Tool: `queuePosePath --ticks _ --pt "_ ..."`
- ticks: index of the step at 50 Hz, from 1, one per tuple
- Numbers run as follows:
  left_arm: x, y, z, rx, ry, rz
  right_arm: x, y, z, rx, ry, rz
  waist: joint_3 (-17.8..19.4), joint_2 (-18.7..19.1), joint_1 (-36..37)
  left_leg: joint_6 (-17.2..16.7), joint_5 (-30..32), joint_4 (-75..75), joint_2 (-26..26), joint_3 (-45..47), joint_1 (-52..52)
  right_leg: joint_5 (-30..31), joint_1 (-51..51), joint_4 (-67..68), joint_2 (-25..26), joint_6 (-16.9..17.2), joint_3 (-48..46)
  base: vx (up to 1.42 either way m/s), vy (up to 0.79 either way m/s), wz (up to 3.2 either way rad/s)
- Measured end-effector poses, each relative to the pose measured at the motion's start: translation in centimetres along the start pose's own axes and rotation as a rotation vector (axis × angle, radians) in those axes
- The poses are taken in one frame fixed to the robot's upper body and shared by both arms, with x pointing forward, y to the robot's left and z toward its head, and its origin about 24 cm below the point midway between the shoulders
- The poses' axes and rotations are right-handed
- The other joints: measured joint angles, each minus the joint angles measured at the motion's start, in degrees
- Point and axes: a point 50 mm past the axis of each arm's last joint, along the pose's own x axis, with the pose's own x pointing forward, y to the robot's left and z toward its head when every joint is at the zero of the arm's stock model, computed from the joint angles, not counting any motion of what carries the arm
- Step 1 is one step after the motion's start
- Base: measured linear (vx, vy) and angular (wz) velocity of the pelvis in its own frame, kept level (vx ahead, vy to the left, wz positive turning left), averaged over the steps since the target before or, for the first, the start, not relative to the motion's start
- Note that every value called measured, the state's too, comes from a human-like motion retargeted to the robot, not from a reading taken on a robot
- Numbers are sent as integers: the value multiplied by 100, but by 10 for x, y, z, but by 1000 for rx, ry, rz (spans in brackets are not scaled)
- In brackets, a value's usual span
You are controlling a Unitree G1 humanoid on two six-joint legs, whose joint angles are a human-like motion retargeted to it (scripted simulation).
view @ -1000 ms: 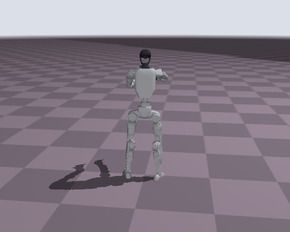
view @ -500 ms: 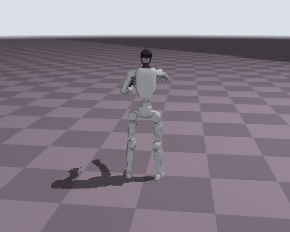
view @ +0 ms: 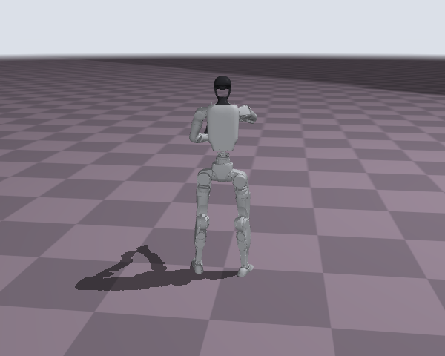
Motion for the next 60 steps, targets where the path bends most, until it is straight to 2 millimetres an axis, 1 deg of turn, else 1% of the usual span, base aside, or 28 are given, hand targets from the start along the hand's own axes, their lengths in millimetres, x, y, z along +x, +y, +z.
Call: queuePosePath --ticks 3,5,7,8,10,12,15,17,19,21,23,25,27,29,32,33,35,38,40,43,45,49,50,53,55,56,58,60 --pt "-51 16 -14 -44 58 -1 -1 0 -4 -30 23 -24 33 58 128 -5 -28 15 -22 114 34 43 5 -66 -7 40 110 4 2 -33" --pt "-72 16 -14 -45 63 -31 -4 5 -9 25 65 -9 19 97 204 -6 -43 34 -44 138 34 62 11 -89 -25 60 140 0 0 0" --pt "-76 11 -1 -45 -2 -59 -8 11 -13 -3 73 14 -22 121 231 -5 -38 41 -71 112 14 64 11 -88 -53 59 122 0 0 0" --pt "-72 6 8 -41 -52 -73 -10 14 -15 -10 78 26 -47 132 228 -2 -33 42 -85 81 2 58 14 -80 -71 54 97 0 3 27" --pt "-57 -7 31 -37 -172 -104 -15 23 -18 -14 87 54 -107 142 191 10 -18 39 -115 -8 -25 37 24 -50 -108 35 20 -1 4 40" --pt "-32 -26 55 -50 -287 -133 -19 31 -20 -12 92 90 -169 132 112 26 8 25 -141 -132 -57 1 34 5 -148 6 -90 -2 3 54" --pt "14 -58 87 -76 -395 -157 -23 39 -23 -32 88 141 -220 96 -60 36 54 0 -171 -344 -112 -74 36 132 -206 -42 -285 -3 3 62" --pt "43 -75 100 -58 -403 -140 -23 42 -22 -61 70 157 -234 67 -205 16 73 0 -179 -475 -146 -128 43 224 -238 -68 -418 -3 3 60" --pt "70 -86 104 36 -372 -88 -23 43 -22 17 99 124 -219 47 -345 -55 95 0 -207 -574 -160 -175 61 326 -289 -37 -552 -2 6 55" --pt "90 -93 99 133 -300 -73 -22 40 -25 56 115 137 -211 53 -442 -127 138 0 -275 -642 -197 -206 40 441 -377 26 -667 -2 8 43" --pt "101 -92 88 178 -212 -64 -22 37 -27 59 117 156 -202 55 -472 -127 146 0 -311 -674 -220 -233 13 505 -424 28 -702 0 3 13" --pt "100 -84 72 188 -145 -62 -21 35 -29 55 124 162 -193 75 -432 -127 138 0 -304 -652 -214 -235 4 509 -419 11 -682 1 -1 -10" --pt "87 -68 55 153 -120 -62 -20 31 -31 41 131 150 -163 120 -312 -127 112 0 -249 -555 -170 -212 5 458 -356 -23 -587 3 -4 -46" --pt "61 -45 40 97 -116 -58 -18 26 -31 19 129 126 -123 170 -152 -118 75 0 -183 -404 -104 -173 2 385 -277 -50 -439 4 -6 -70" --pt "4 -7 21 -5 -79 -49 -18 17 -30 -17 105 82 -76 193 102 -35 -3 0 -157 -171 -22 -120 -29 276 -219 -52 -164 5 -2 -73" --pt "-17 4 16 -29 -49 -40 -19 15 -30 12 119 46 -53 180 194 -20 -33 0 -153 -100 12 -106 -28 241 -204 -43 -76 5 -1 -67" --pt "-55 21 8 -73 10 -40 -20 12 -32 7 122 26 -13 180 376 -15 -64 17 -149 37 34 -57 -53 175 -180 -5 63 4 0 -60" --pt "-91 32 5 -131 71 -31 -23 10 -33 -24 113 23 19 187 540 5 -83 40 -156 150 29 9 -77 88 -166 40 171 3 0 -34" --pt "-96 29 8 -159 67 -29 -24 13 -32 -31 112 29 16 182 565 30 -83 46 -164 159 10 36 -82 52 -167 49 183 0 0 0" --pt "-73 8 20 -190 -17 -35 -24 18 -28 -13 111 43 -20 146 460 72 -61 33 -181 76 -28 40 -79 46 -184 27 116 -1 1 17" --pt "-47 -13 32 -201 -91 -50 -22 23 -24 2 103 60 -55 105 335 92 -37 18 -189 -12 -58 30 -74 65 -198 3 37 -3 2 37" --pt "20 -57 56 -160 -197 -43 -17 26 -14 -8 52 78 -96 4 34 85 10 0 -190 -210 -118 -19 -63 150 -224 -30 -155 -3 2 43" --pt "36 -65 62 -126 -210 -25 -16 27 -13 16 63 53 -96 -25 -41 86 11 0 -192 -257 -120 -37 -46 171 -232 -31 -202 -2 2 40" --pt "72 -88 64 -30 -152 -7 -16 28 -11 42 41 104 -155 -46 -157 77 37 0 -189 -372 -168 -79 -57 243 -248 -44 -318 -1 2 34" --pt "87 -94 61 21 -93 5 -16 30 -13 47 51 124 -177 -41 -183 77 44 0 -191 -425 -183 -106 -57 282 -260 -54 -372 0 1 22" --pt "89 -94 57 29 -66 5 -16 32 -15 48 62 134 -186 -31 -170 78 43 0 -193 -436 -180 -114 -51 291 -263 -59 -385 0 0 0" --pt "89 -92 50 20 -30 -2 -17 35 -20 47 89 150 -188 -1 -116 83 36 0 -196 -439 -167 -126 -42 307 -270 -72 -391 0 0 0" --pt "80 -86 44 -32 -25 -20 -18 36 -26 41 120 157 -168 44 -23 88 23 0 -198 -407 -138 -128 -33 313 -272 -84 -361 2 0 -9"
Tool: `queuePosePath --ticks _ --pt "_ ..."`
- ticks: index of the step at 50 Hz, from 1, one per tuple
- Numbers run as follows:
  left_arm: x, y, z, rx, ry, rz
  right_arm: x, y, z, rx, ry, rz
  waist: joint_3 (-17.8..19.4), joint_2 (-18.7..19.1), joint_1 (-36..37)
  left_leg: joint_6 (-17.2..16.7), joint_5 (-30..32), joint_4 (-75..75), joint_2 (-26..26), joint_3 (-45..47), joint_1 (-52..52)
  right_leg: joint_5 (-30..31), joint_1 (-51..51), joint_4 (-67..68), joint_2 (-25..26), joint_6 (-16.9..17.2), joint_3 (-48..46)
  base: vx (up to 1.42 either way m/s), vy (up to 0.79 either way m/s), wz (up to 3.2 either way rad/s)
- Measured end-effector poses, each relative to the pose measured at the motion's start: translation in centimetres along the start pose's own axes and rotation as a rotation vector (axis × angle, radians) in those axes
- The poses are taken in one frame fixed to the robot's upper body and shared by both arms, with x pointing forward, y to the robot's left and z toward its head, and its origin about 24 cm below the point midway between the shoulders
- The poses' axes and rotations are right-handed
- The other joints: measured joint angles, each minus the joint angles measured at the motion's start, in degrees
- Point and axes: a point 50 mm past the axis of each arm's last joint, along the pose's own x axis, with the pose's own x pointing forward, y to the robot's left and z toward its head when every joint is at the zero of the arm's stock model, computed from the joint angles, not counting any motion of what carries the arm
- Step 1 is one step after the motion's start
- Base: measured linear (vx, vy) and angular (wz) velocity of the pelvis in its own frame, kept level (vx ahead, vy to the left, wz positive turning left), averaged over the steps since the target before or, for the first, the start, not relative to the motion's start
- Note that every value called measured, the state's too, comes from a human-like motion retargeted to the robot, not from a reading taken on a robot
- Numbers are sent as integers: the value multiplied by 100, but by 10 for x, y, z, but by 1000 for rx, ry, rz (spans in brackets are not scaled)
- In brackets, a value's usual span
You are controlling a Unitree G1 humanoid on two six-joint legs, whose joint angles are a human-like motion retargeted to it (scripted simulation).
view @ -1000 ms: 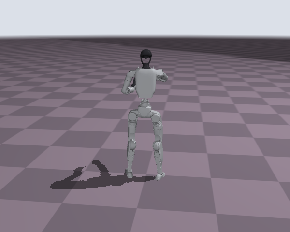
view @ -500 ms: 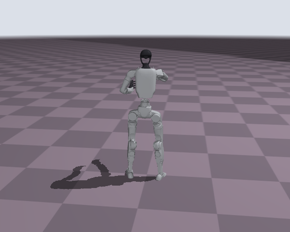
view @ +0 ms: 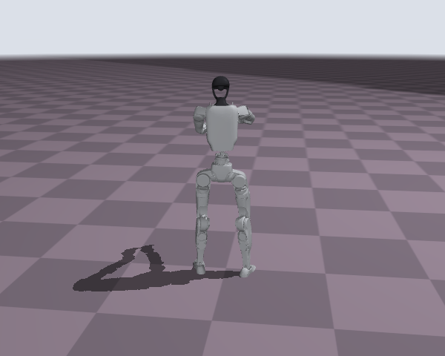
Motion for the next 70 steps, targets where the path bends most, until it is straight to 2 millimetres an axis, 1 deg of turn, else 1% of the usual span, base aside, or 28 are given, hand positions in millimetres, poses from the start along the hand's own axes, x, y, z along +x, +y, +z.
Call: queuePosePath --ticks 3,6,10,13,15,17,20,22,25,27,30,33,35,37,38,40,43,45,48,50,52,55,57,60,63,65,67,70 --pt "-36 23 -8 -104 -25 -35 0 -2 -6 -29 33 -5 54 82 174 4 -33 0 5 124 66 18 -2 -12 12 -6 120 4 0 -33" --pt "-88 56 -15 -164 -22 -47 -1 -6 -11 11 79 -51 127 146 377 11 -84 4 13 297 144 56 -7 -57 37 18 288 4 -1 -49" --pt "-155 95 -24 -223 64 -29 -4 -11 -16 -12 84 -76 214 213 643 -9 -139 32 29 531 193 137 -35 -159 82 76 498 3 -1 -49" --pt "-177 106 -29 -243 121 -15 -5 -9 -14 -15 75 -76 209 247 706 -8 -152 54 27 604 182 189 -38 -245 95 116 557 1 0 -18" --pt "-174 104 -30 -248 122 -5 -5 -6 -11 -4 67 -71 174 252 650 6 -145 61 19 588 161 202 -33 -278 91 121 543 0 0 0" --pt "-154 92 -28 -252 90 9 -5 -1 -6 19 59 -60 122 229 520 29 -118 44 9 513 141 189 -21 -271 77 97 480 -2 0 29" --pt "-107 66 -20 -253 33 21 -5 8 2 66 47 -37 44 143 270 63 -72 22 -2 336 108 133 1 -195 48 32 328 -4 0 48" --pt "-67 46 -12 -232 2 33 -4 10 7 13 -2 -2 28 73 97 65 -32 7 1 201 78 76 -2 -93 28 -9 205 -4 -1 56" --pt "-18 23 -4 -113 5 67 -2 15 12 39 -18 24 5 -24 -126 64 1 0 12 15 49 -7 7 56 4 -43 37 -4 -1 51" --pt "4 16 -4 -2 38 91 -1 17 13 53 -25 39 6 -56 -217 53 13 0 22 -71 38 -50 14 129 -4 -46 -45 -2 -1 36" --pt "17 15 -9 116 92 106 0 19 12 64 -20 55 7 -47 -241 38 19 0 37 -130 38 -79 33 166 0 -39 -106 0 0 8" --pt "12 19 -13 114 84 79 0 17 7 53 -2 49 34 15 -116 40 10 0 43 -100 66 -75 55 142 12 -33 -82 0 0 0" --pt "-2 26 -15 65 47 52 0 14 4 34 11 38 58 70 5 44 -5 0 46 -41 98 -63 65 116 22 -31 -26 2 -2 -24" --pt "-27 38 -17 1 6 24 0 13 2 5 22 30 70 123 130 43 -23 0 50 39 131 -42 66 83 36 -30 49 3 -2 -32" --pt "-43 46 -18 -29 -11 9 0 11 1 -17 23 27 78 147 188 40 -33 1 52 85 145 -32 61 68 42 -29 91 4 -2 -36" --pt "-79 65 -19 -66 -28 -6 0 10 -1 51 70 -15 107 177 307 35 -69 13 53 178 180 -10 59 35 53 -15 182 4 -2 -39" --pt "-134 93 -21 -120 1 -6 0 2 -4 2 69 -33 164 225 491 -19 -96 25 65 328 197 38 26 -27 83 5 312 3 -2 -38" --pt "-166 108 -22 -140 44 12 0 -3 -6 -17 67 -51 202 249 594 -51 -105 30 70 407 199 74 12 -83 101 26 376 2 -2 -30" --pt "-187 121 -24 -163 95 43 -2 -5 -9 -26 67 -65 220 266 679 -59 -100 33 72 447 178 122 11 -172 118 47 404 0 0 -6" --pt "-184 122 -23 -177 87 62 -2 -5 -9 -20 66 -69 211 253 663 -42 -87 32 70 417 152 135 17 -206 120 45 376 0 0 0" --pt "-164 115 -19 -190 41 75 -3 -2 -7 -4 61 -69 186 212 582 -13 -65 27 68 336 120 127 27 -204 115 25 305 -3 -1 31" --pt "-117 96 -8 -193 -48 73 -3 2 -1 25 37 -59 140 107 386 26 -22 8 71 166 71 86 41 -144 103 -18 149 -4 -1 47" --pt "-77 81 1 -165 -98 74 -3 1 3 30 8 -54 139 21 237 29 4 0 78 42 37 41 42 -65 90 -38 30 -5 -1 52" --pt "-26 63 14 -94 -122 102 -1 -1 11 0 -53 -33 116 -98 21 -5 32 0 102 -103 -11 -17 40 34 88 -54 -125 -4 -1 43" --pt "8 57 19 -8 -81 130 1 -3 14 27 -67 -33 108 -178 -95 -37 41 0 124 -173 -27 -55 46 84 97 -45 -205 -2 -1 17" --pt "17 58 19 35 -52 133 1 -4 14 39 -67 -32 98 -202 -101 -48 36 0 137 -171 -19 -58 56 77 111 -34 -210 0 0 0" --pt "15 61 17 51 -49 115 1 -6 13 43 -57 -39 106 -200 -34 -41 23 0 144 -125 7 -49 63 54 125 -21 -166 1 0 -14" --pt "-7 69 12 25 -77 68 1 -9 9 26 -39 -48 129 -165 147 -15 -13 0 152 12 74 -15 69 -1 150 -2 -24 3 0 -41"
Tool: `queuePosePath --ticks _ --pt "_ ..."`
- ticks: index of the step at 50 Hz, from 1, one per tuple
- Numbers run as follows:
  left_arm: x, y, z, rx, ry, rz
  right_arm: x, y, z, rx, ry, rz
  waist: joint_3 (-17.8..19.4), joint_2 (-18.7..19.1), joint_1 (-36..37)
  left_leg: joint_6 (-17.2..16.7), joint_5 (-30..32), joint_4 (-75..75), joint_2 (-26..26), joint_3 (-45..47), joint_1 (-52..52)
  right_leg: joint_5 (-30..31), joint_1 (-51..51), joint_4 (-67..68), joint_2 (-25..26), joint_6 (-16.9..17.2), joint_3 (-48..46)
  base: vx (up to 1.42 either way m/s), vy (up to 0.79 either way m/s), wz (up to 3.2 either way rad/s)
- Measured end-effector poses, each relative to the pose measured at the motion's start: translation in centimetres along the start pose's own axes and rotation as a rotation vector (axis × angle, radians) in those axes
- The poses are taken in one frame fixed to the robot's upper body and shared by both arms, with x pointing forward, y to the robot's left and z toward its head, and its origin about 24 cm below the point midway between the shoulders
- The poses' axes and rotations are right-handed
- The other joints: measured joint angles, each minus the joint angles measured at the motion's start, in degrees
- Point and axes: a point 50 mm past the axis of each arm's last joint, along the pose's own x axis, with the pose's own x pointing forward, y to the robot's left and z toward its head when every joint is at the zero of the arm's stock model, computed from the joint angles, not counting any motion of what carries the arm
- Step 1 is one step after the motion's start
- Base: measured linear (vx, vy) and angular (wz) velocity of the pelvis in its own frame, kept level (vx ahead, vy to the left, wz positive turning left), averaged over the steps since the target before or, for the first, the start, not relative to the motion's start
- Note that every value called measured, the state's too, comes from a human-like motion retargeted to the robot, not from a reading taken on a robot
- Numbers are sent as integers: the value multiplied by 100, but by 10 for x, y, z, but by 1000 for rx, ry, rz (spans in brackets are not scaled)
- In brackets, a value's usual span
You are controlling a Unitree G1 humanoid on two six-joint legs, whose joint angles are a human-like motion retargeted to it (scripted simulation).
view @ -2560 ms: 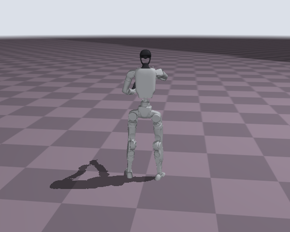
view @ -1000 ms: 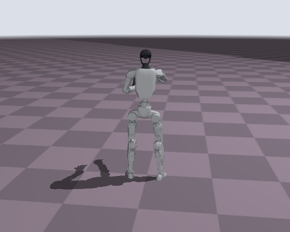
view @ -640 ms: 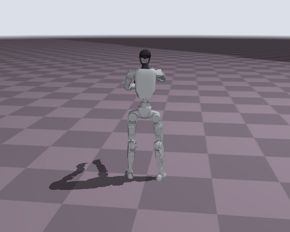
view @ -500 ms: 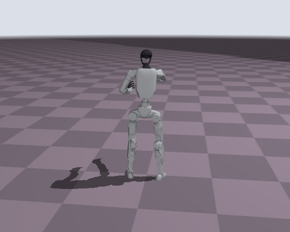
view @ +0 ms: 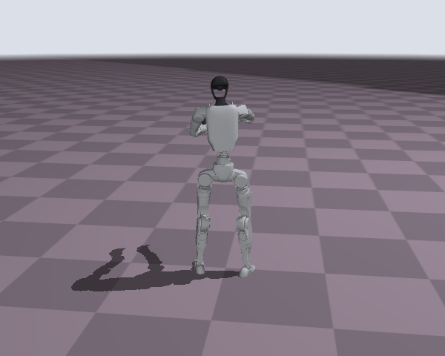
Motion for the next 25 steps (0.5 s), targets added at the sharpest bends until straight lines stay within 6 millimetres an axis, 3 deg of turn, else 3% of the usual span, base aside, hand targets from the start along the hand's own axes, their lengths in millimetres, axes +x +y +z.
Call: queuePosePath --ticks 8,10,12,14,16,21,25 --pt "-135 60 -18 -177 91 -9 0 -6 -9 -37 72 -43 49 120 558 14 -126 32 -14 519 171 150 -44 -197 51 81 530 4 2 -57" --pt "-160 71 -22 -202 142 23 -1 -7 -10 -56 73 -47 52 138 650 1 -143 43 -25 612 185 185 -57 -245 54 100 620 2 2 -39" --pt "-170 76 -23 -215 165 51 0 -7 -8 -67 67 -47 36 148 667 -3 -150 58 -38 655 180 209 -68 -278 47 107 666 0 1 -13" --pt "-165 74 -23 -223 150 76 0 -5 -5 -66 59 -45 3 148 616 4 -145 63 -52 650 163 218 -75 -289 34 101 668 0 0 0" --pt "-147 66 -20 -231 105 89 1 -2 -1 -53 49 -40 -43 137 509 15 -124 50 -65 603 143 213 -80 -278 18 84 632 -2 1 11" --pt "-67 25 -3 -205 -30 45 3 5 13 -48 -10 0 -154 57 141 25 -51 12 -74 393 60 168 -95 -197 -15 43 437 -6 2 35" --pt "-4 -1 9 -21 -53 46 5 5 21 9 -48 -20 -177 -3 -90 -11 -21 0 -69 256 16 124 -78 -151 -28 59 287 -5 3 30"
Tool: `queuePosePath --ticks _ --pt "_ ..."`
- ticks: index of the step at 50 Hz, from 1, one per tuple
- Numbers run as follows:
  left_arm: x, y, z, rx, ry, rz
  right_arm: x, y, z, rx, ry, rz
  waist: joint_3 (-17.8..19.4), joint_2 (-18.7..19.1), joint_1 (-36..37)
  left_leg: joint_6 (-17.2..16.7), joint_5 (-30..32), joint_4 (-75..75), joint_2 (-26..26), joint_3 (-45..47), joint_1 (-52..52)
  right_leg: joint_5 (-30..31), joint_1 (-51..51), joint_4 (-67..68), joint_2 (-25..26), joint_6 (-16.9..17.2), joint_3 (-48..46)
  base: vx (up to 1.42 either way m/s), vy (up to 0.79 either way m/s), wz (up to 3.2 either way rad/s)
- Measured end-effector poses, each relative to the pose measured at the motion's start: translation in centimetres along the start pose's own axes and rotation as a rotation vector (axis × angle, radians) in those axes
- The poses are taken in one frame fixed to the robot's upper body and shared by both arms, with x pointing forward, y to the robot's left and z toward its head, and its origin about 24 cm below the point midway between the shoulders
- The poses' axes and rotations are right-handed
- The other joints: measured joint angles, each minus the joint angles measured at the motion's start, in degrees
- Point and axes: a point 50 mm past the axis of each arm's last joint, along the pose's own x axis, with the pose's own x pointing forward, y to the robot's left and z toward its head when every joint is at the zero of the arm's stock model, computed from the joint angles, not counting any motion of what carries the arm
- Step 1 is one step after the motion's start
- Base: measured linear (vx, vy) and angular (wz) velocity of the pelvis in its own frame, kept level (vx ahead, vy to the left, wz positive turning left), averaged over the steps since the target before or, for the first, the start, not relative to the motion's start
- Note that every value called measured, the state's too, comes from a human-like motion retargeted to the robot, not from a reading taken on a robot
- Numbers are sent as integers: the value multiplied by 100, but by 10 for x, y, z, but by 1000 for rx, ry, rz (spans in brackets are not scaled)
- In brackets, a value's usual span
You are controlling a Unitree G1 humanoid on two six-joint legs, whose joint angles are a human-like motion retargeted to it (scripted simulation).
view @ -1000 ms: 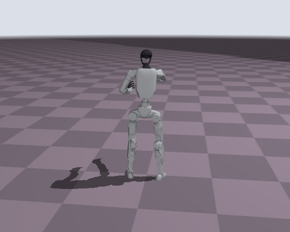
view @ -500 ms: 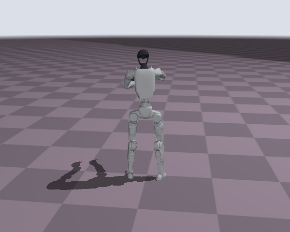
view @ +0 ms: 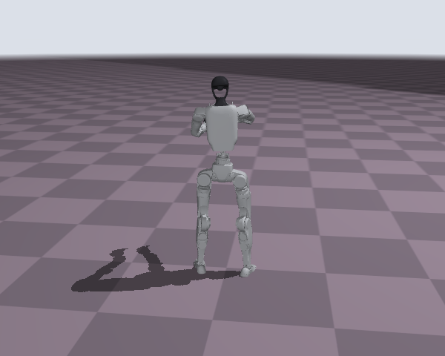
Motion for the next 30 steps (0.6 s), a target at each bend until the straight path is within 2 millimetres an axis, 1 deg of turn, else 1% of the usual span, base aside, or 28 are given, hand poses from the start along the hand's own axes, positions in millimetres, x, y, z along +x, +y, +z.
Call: queuePosePath --ticks 2,4,5,6,8,10,13,15,17,18,20,22,24,25,27,30 --pt "17 -7 -3 86 34 -9 0 -1 1 -11 -18 26 -15 12 -32 -17 14 0 0 -27 -24 -6 -8 4 -3 12 -34 0 0 0" --pt "23 -8 -8 116 70 3 1 -1 0 -9 -13 31 -17 37 -18 -25 15 0 -3 -19 -25 -5 -5 -10 -4 22 -32 0 0 0" --pt "23 -7 -11 112 85 13 1 -2 -1 -9 -7 29 -7 53 7 -25 13 0 -6 -5 -20 -3 -4 -17 -5 25 -20 0 0 0" --pt "19 -5 -13 82 92 22 1 -3 -2 -11 3 25 10 73 54 -21 7 0 -10 25 -5 4 -2 -29 -5 26 11 0 3 -24" --pt "4 3 -17 9 92 37 2 -6 -5 -19 21 15 53 119 162 -10 -9 0 -18 108 36 20 3 -56 -2 29 96 1 3 -37" --pt "-22 17 -19 -60 79 40 4 -8 -7 -27 40 -4 98 159 281 -4 -32 0 -25 220 89 48 8 -97 5 36 211 2 3 -50" --pt "-78 45 -21 -112 89 18 5 -13 -9 -47 65 -17 168 208 472 0 -74 18 -39 426 152 106 -11 -167 15 64 424 3 3 -61" --pt "-117 65 -21 -128 126 43 6 -19 -10 -73 72 -35 228 233 598 -24 -107 39 -46 574 184 151 -32 -218 25 92 572 2 3 -63" --pt "-152 83 -23 -143 189 91 7 -24 -11 -92 77 -54 281 254 703 -47 -146 82 -53 705 191 199 -60 -271 29 126 703 2 3 -56" --pt "-166 91 -24 -152 219 114 7 -26 -12 -97 79 -62 301 263 744 -55 -167 108 -57 758 186 222 -73 -296 29 143 757 1 3 -45" --pt "-184 100 -24 -171 262 150 7 -28 -12 -95 81 -71 318 284 795 -67 -192 140 -60 832 169 263 -99 -343 34 164 831 -1 2 -30" --pt "-185 101 -24 -192 259 162 7 -27 -9 -83 72 -75 310 295 768 -68 -190 128 -69 844 154 284 -117 -368 33 164 848 0 0 0" --pt "-169 94 -22 -214 220 157 7 -25 -4 -67 56 -73 288 289 672 -58 -168 84 -98 796 145 278 -122 -363 7 157 813 -2 2 13" --pt "-158 88 -21 -226 193 148 7 -23 -2 -58 47 -70 274 281 608 -53 -151 54 -112 758 142 268 -123 -352 -7 146 781 -5 4 36" --pt "-127 71 -17 -254 134 119 7 -19 4 -43 27 -58 241 248 449 -56 -123 25 -124 650 115 227 -123 -306 -30 100 680 -6 4 47" --pt "-73 41 -8 -277 66 66 7 -13 10 -35 -1 -31 194 180 200 -82 -78 0 -130 465 59 135 -126 -207 -65 26 488 -6 3 54"
